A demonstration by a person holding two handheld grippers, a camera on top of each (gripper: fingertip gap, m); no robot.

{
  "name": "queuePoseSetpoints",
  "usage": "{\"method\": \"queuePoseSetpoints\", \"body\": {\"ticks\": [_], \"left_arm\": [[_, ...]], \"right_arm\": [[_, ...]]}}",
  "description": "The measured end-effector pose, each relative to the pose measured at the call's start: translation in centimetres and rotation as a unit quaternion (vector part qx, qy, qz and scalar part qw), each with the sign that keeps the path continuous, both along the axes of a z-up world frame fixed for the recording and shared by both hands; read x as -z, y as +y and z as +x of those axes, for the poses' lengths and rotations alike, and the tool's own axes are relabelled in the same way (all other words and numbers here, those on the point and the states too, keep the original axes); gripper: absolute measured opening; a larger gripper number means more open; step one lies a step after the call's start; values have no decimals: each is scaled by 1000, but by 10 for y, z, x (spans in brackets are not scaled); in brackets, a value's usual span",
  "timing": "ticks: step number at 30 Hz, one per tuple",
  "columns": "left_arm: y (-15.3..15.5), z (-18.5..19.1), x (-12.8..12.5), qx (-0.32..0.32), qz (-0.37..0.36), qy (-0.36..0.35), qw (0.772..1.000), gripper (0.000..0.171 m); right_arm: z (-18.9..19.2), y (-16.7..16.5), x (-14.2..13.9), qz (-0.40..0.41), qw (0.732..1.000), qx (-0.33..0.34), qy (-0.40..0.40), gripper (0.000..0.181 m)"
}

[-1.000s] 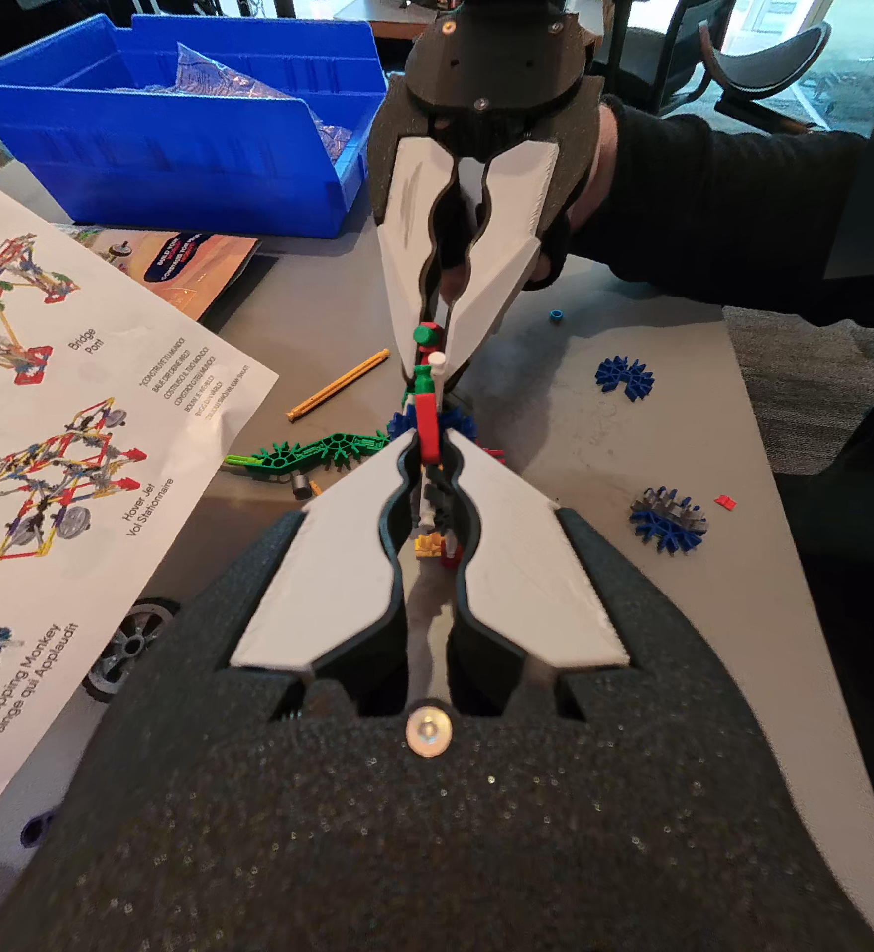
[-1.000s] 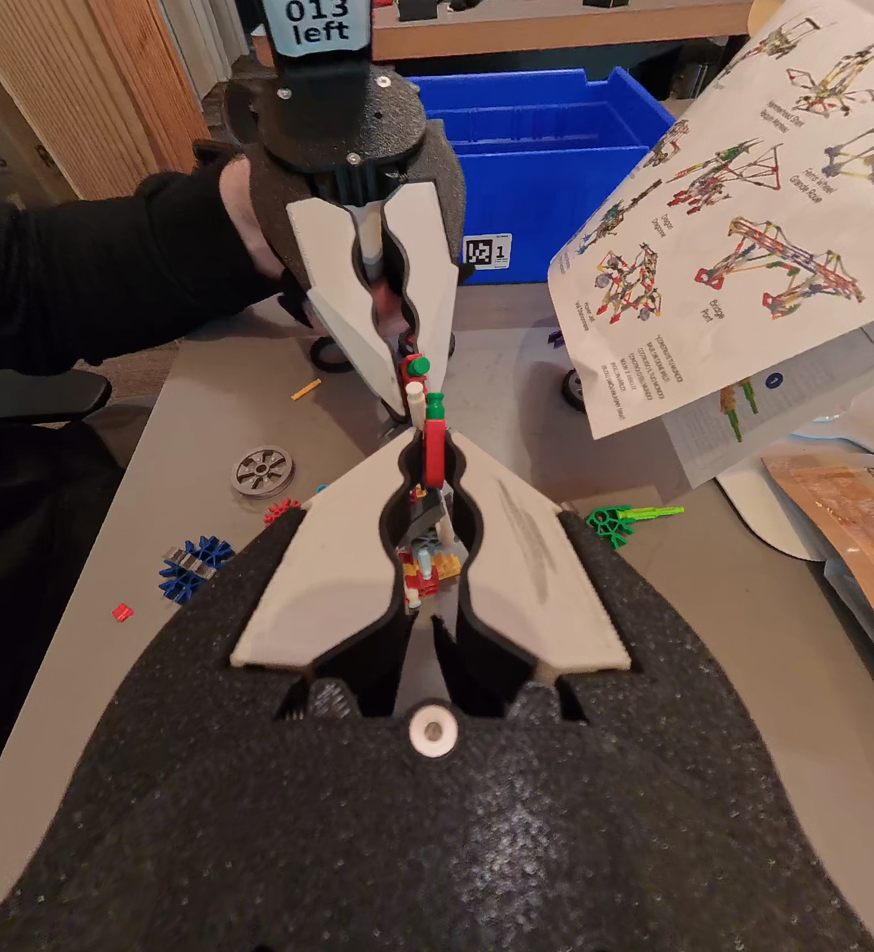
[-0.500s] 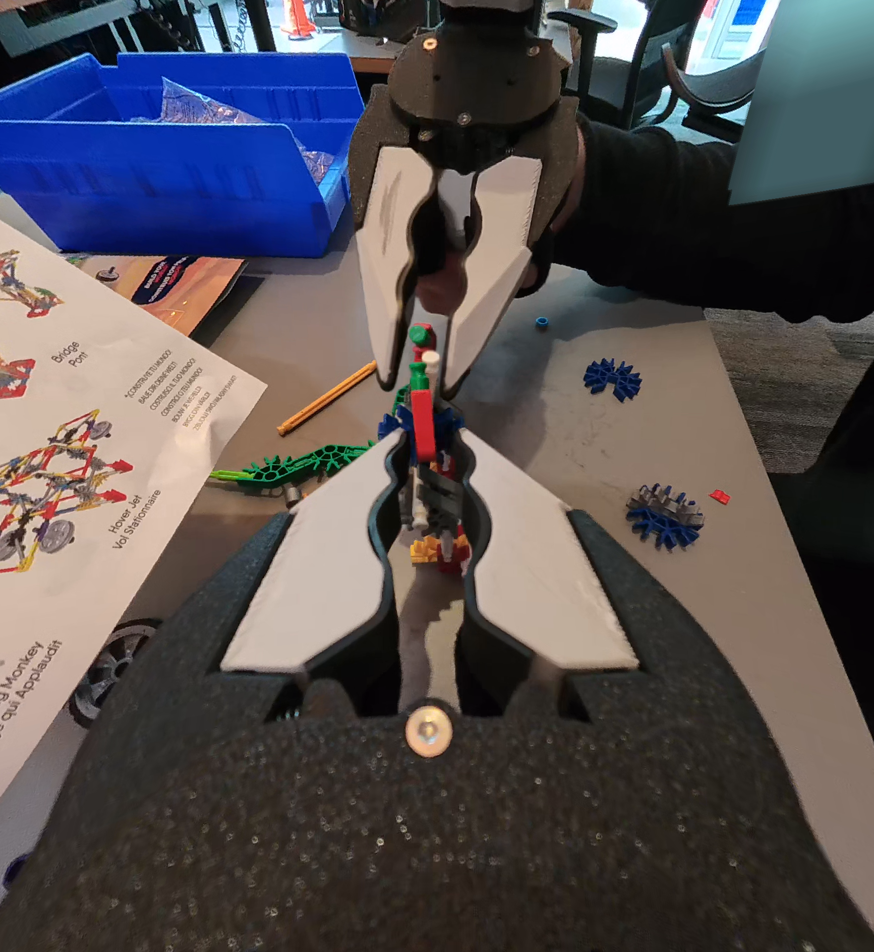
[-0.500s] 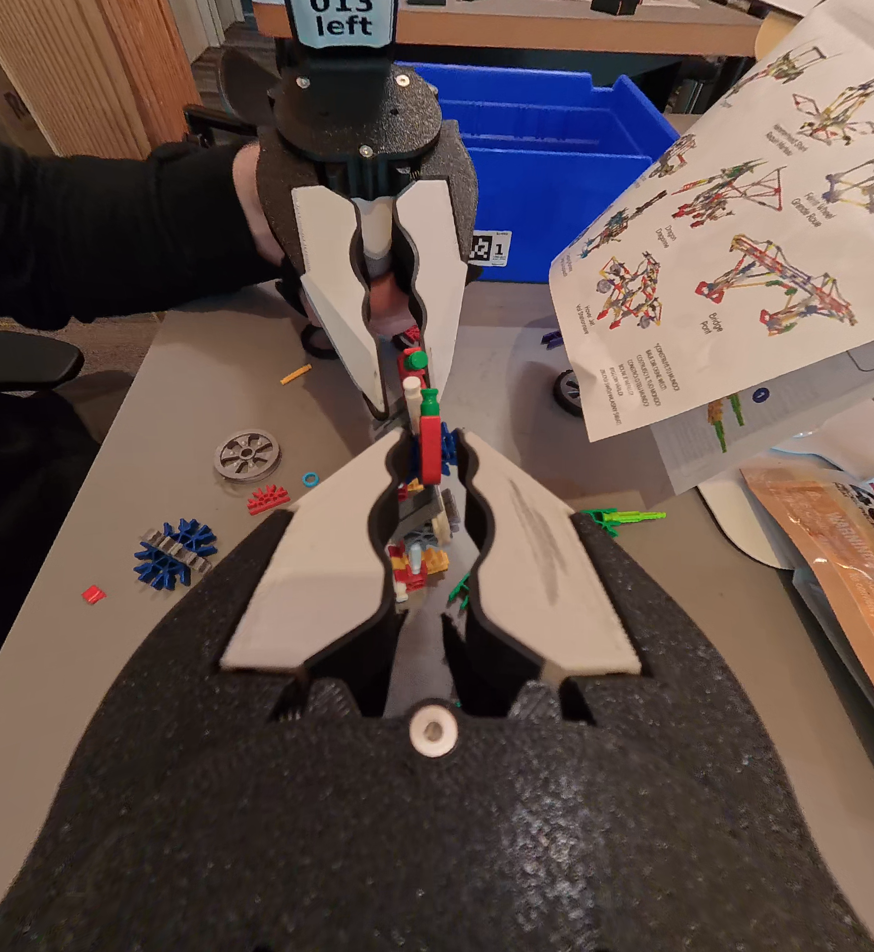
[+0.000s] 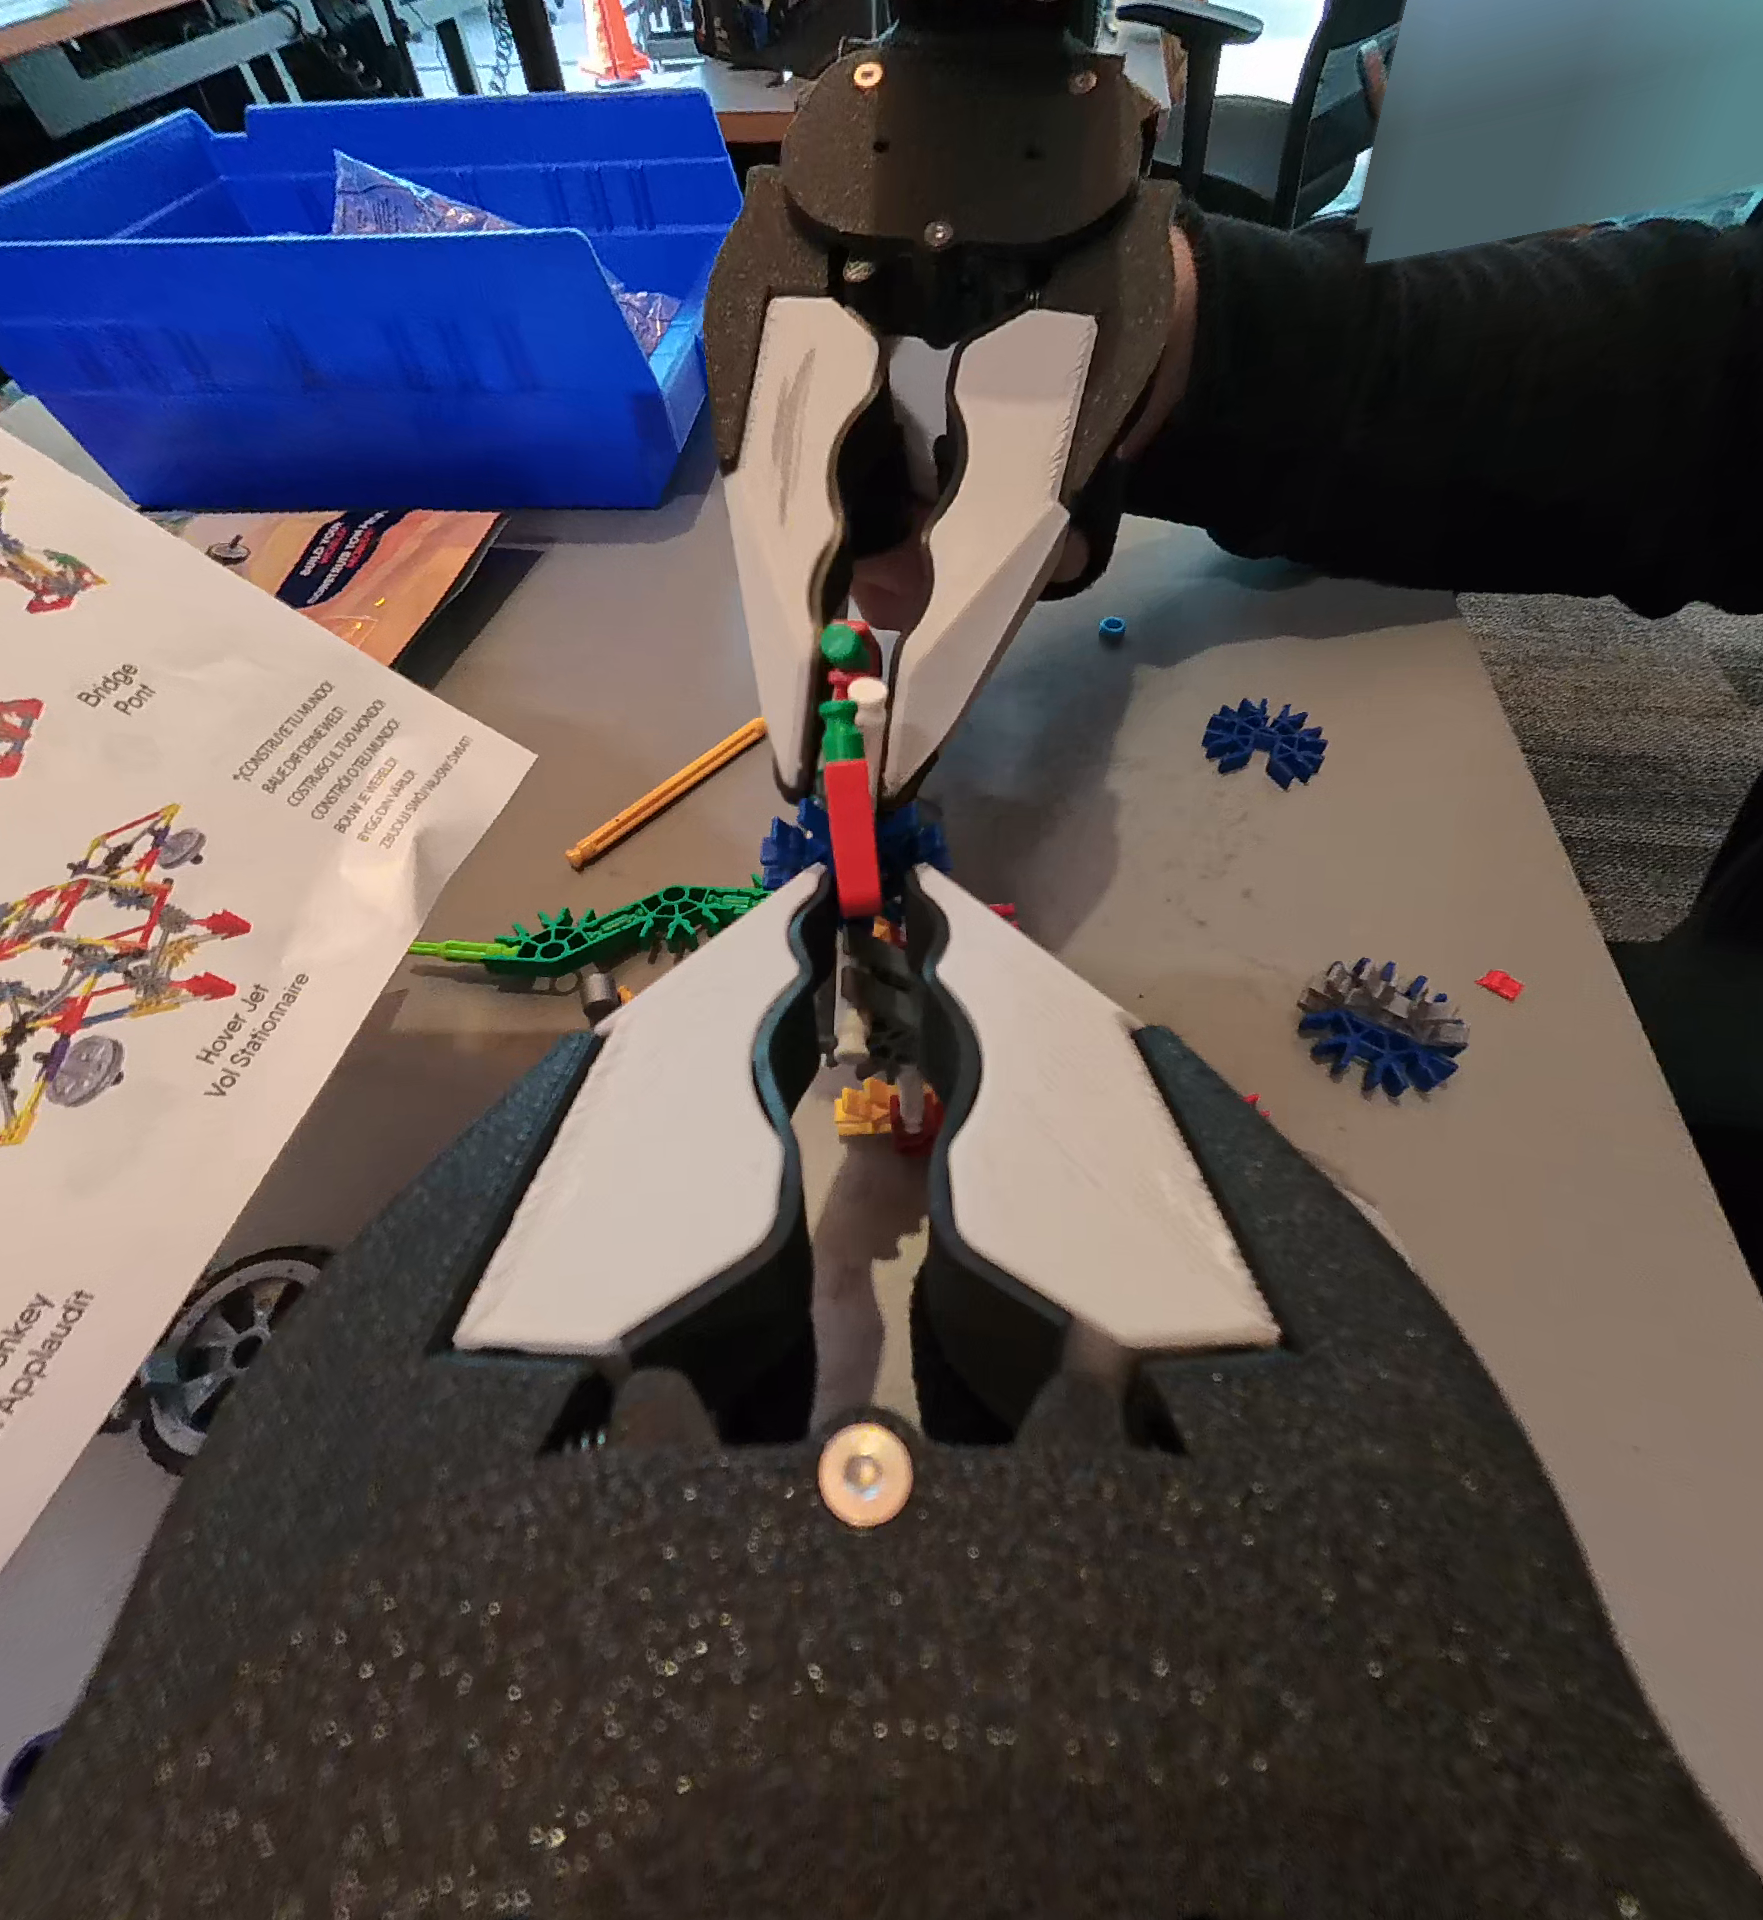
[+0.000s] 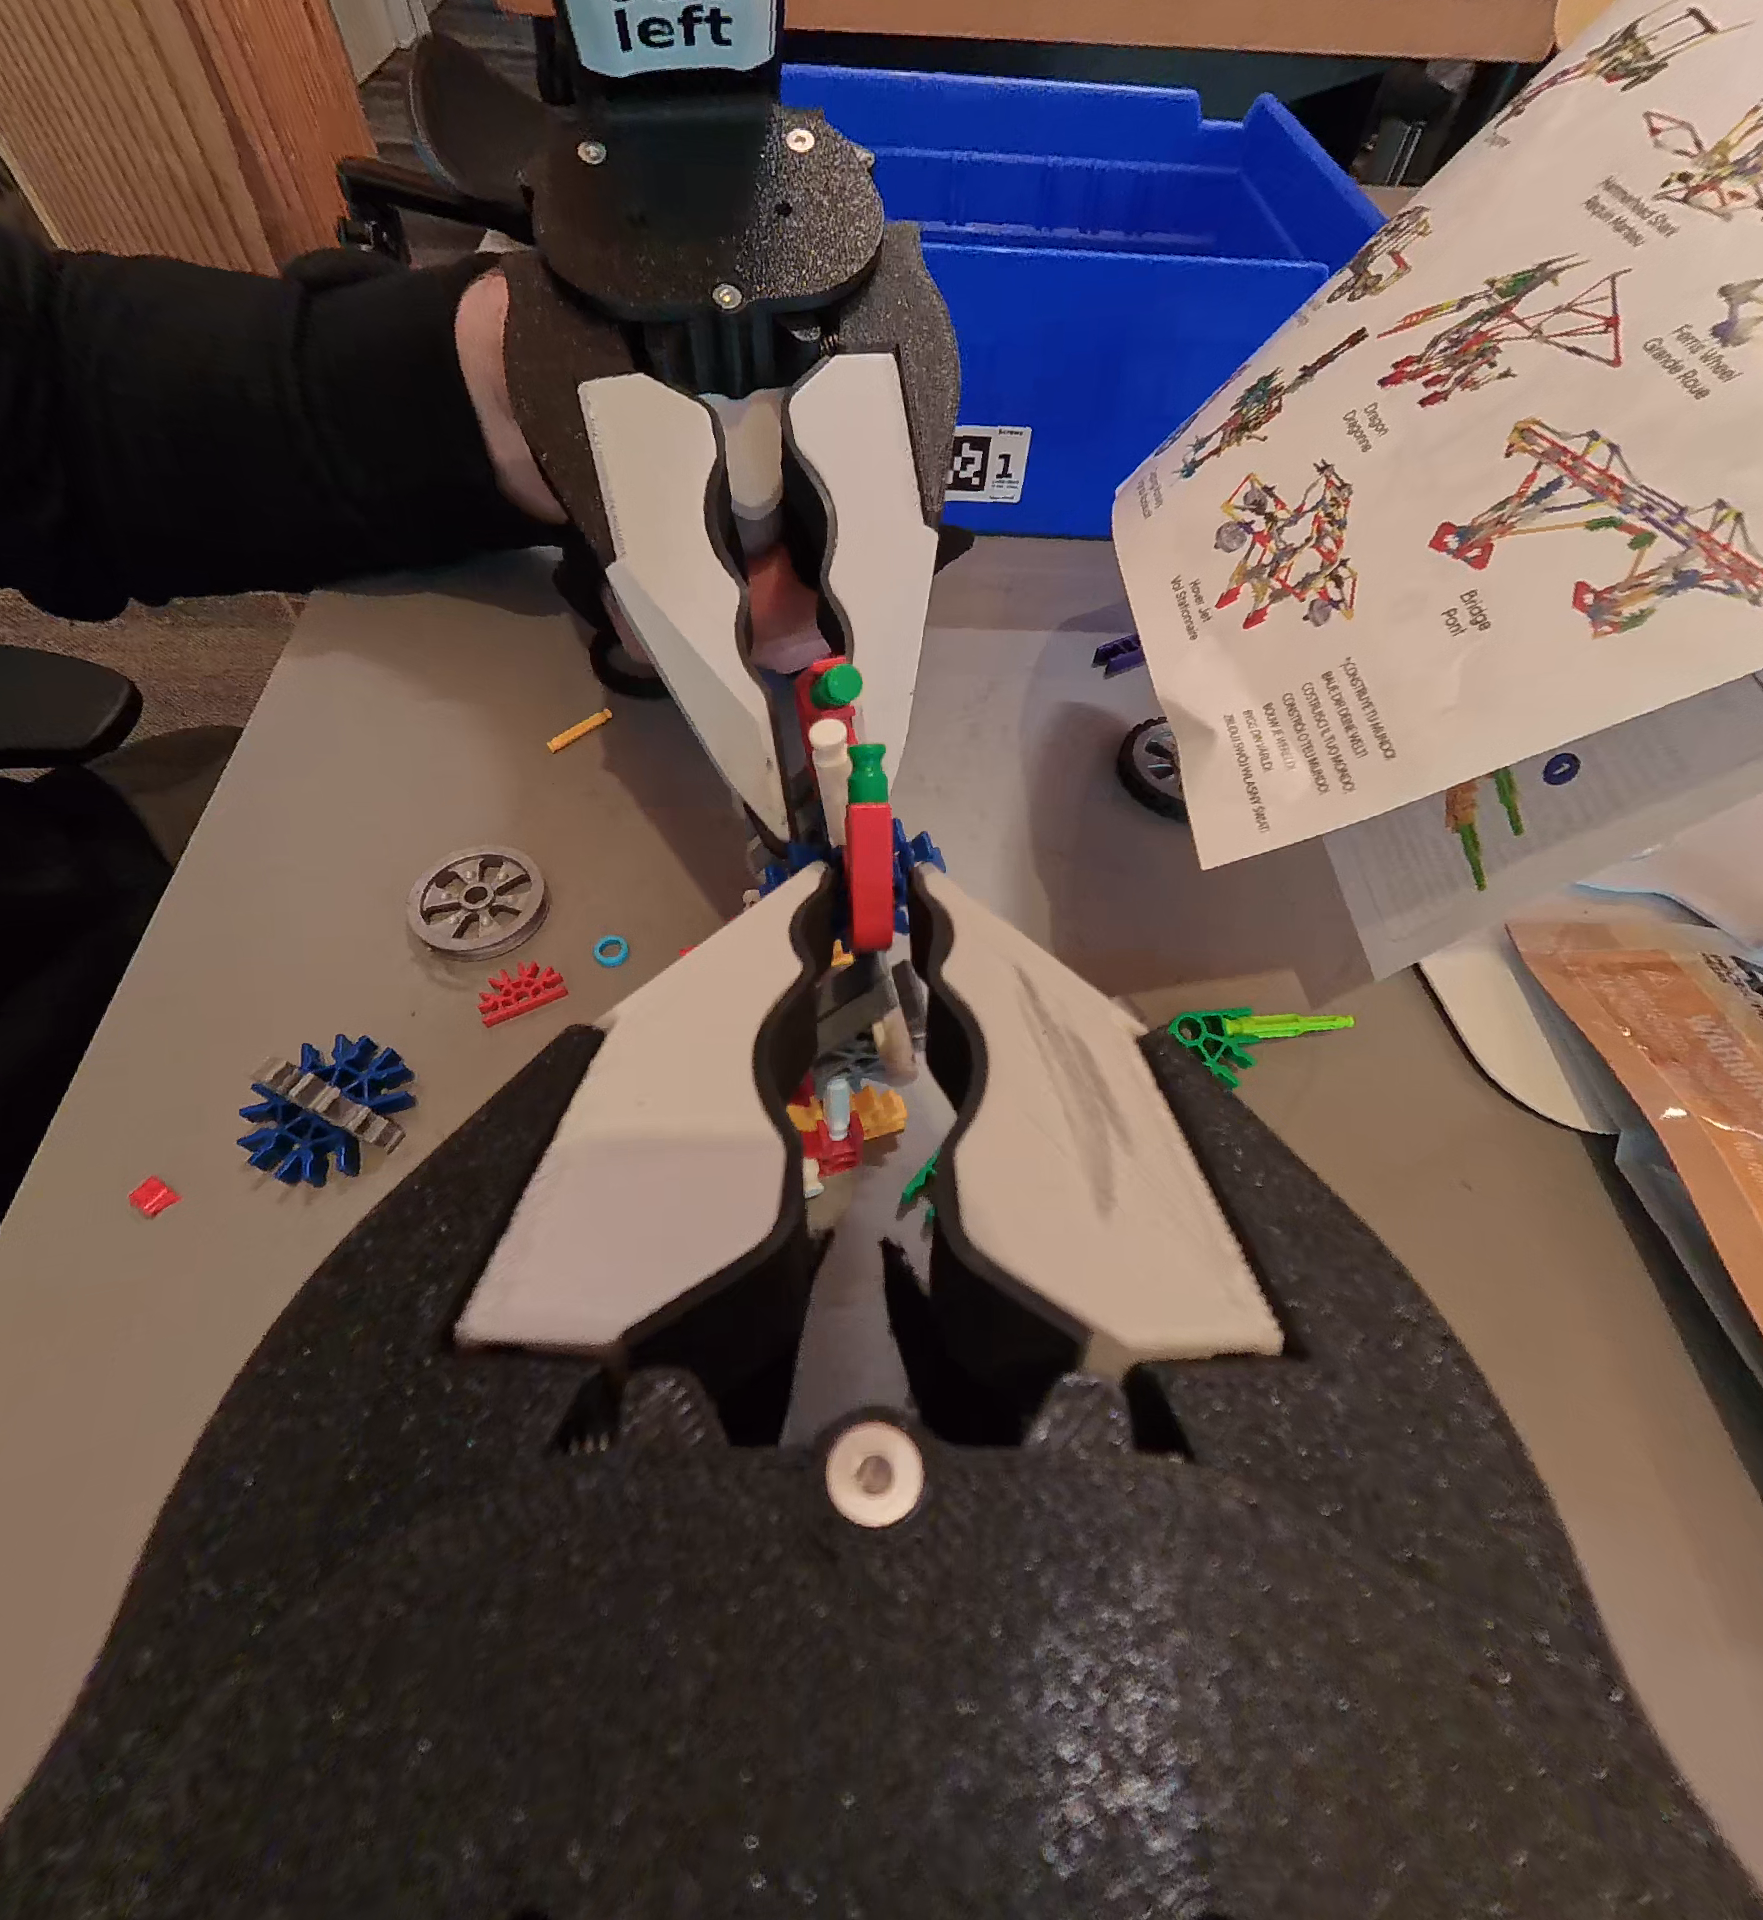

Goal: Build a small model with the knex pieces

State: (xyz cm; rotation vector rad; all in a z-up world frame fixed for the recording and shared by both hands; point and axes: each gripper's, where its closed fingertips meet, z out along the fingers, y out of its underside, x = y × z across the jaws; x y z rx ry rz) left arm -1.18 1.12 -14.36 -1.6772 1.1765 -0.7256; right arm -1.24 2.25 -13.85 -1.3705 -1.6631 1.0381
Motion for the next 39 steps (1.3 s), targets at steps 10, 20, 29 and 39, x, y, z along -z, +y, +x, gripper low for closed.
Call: {"method": "queuePoseSetpoints", "body": {"ticks": [10, 20, 29, 39], "left_arm": [[0, -1, 1, 0, 6, 1, 1000, 11], [1, 1, 4, 0, 12, 7, 1000, 13], [2, 2, 5, -4, 15, 9, 1000, 12], [2, 2, 8, -4, 16, 19, 1000, 15]], "right_arm": [[0, 2, 2, 1, 1000, 3, -3, 15], [1, 2, 3, 6, 1000, 5, -4, 19], [1, 2, 3, 12, 1000, 4, -5, 11], [0, 2, 3, 11, 1000, 5, -3, 12]]}}
